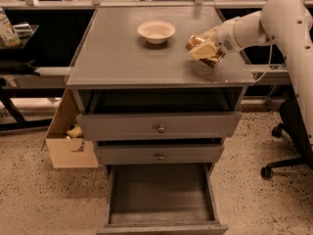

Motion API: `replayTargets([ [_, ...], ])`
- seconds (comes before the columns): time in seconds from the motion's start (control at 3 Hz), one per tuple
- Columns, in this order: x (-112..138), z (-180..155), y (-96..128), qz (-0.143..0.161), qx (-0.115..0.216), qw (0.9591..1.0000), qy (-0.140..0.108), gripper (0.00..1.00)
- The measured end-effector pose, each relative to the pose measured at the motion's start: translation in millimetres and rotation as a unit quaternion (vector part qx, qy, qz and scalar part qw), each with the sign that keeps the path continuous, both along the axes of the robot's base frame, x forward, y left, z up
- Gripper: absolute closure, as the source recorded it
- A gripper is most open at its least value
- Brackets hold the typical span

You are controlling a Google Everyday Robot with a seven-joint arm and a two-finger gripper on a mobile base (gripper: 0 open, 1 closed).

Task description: Pick orange can from bottom drawer and place on counter

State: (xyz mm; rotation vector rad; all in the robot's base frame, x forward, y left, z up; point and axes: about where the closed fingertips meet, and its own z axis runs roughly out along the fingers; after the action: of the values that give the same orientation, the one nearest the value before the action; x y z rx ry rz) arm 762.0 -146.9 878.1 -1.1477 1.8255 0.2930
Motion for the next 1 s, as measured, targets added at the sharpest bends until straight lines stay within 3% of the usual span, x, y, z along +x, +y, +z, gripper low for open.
replayTargets([
  [0.33, 4.1, -2.9, 0.9, 0.0, -0.003, 0.9999, 0.01, 0.06],
  [0.67, 3.5, -9.6, -2.6, -0.006, 0.0, 0.9996, 0.027, 0.0],
  [1.0, -4.5, 5.9, -16.7, -0.027, 0.017, 0.9994, 0.012, 0.0],
])
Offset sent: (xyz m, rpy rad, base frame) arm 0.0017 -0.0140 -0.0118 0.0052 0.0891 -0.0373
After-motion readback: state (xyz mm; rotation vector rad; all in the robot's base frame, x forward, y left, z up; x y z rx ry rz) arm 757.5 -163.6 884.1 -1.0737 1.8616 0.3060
